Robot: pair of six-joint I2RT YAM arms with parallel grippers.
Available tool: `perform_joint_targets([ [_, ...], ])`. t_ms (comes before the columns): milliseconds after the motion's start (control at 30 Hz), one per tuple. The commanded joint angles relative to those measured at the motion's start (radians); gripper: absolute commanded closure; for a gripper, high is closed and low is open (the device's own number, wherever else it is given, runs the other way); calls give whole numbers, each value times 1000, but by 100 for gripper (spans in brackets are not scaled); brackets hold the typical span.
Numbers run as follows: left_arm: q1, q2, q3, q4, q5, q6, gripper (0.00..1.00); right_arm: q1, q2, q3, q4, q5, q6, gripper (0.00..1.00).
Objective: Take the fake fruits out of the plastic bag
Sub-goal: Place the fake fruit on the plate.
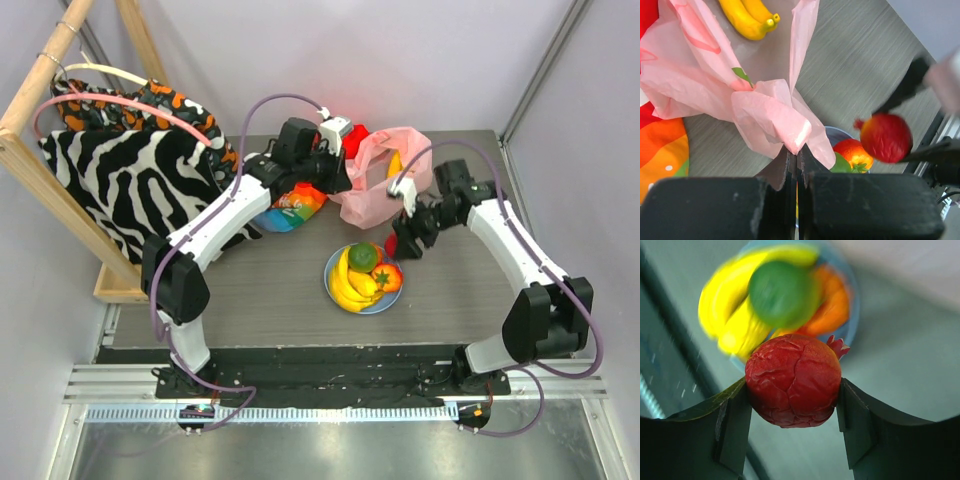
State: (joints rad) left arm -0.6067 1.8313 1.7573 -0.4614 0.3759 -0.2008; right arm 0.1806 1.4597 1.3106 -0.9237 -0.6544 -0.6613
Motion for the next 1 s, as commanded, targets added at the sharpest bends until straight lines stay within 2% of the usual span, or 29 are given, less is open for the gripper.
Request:
perform_joint_targets([
  [0,-1,-32,-2,32,-2,20,100,61,-96,-92,-216,5,-277,71],
  [400,-2,-81,-62,24,-8,44,100,244,-72,-149,-129,73,-253,70],
  [633,-2,-98,-84,17,-14,58,100,249,5,-125,-72,105,-221,70],
  [967,-2,-93,-88,17,0,58,100,258,60,-132,-35,101,-199,61],
])
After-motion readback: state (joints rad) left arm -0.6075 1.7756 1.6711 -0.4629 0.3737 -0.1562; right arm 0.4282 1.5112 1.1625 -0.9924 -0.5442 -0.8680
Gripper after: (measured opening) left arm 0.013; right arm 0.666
